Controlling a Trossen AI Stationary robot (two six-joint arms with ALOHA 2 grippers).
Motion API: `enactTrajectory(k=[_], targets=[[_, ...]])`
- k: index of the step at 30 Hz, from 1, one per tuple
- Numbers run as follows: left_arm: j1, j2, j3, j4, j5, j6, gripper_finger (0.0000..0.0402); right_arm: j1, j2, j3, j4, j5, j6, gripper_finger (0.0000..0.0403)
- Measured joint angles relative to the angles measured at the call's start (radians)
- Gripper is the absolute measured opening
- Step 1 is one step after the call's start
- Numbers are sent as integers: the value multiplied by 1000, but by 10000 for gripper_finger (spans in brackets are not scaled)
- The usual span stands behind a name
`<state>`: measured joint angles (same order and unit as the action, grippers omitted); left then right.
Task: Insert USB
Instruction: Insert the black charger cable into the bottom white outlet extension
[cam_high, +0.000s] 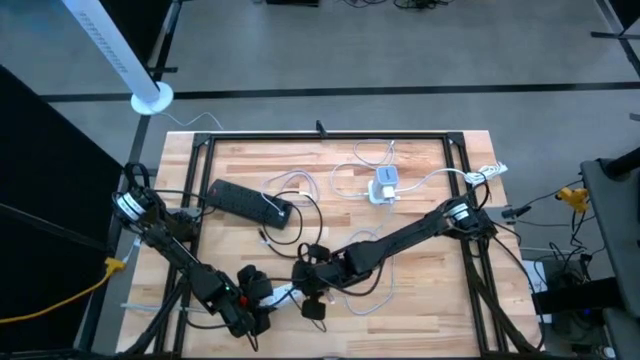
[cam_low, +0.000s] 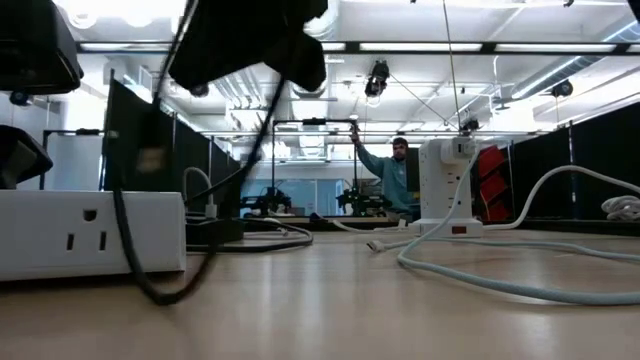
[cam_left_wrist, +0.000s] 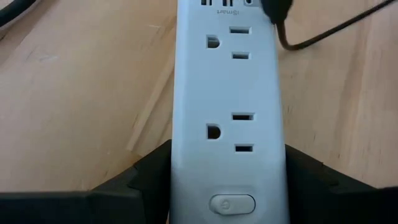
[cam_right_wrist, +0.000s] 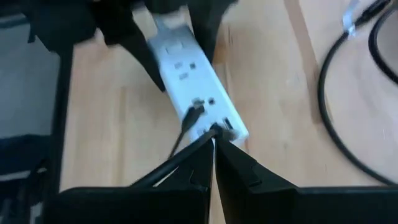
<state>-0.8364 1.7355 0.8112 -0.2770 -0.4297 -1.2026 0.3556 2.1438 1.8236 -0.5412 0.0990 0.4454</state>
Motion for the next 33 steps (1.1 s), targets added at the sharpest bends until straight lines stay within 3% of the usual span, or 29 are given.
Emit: enactTrajectory(k=[9, 18, 33], targets=[[2, 0, 0, -20, -11, -14, 205, -3, 101, 204, -170, -1, 19, 0], [2, 0, 0, -25, -14, -22, 205, -3, 113, 230, -192, -2, 84, 0], [2, 0, 0, -25, -16, -23, 205, -2, 112, 230, -242, -51, -179, 0]])
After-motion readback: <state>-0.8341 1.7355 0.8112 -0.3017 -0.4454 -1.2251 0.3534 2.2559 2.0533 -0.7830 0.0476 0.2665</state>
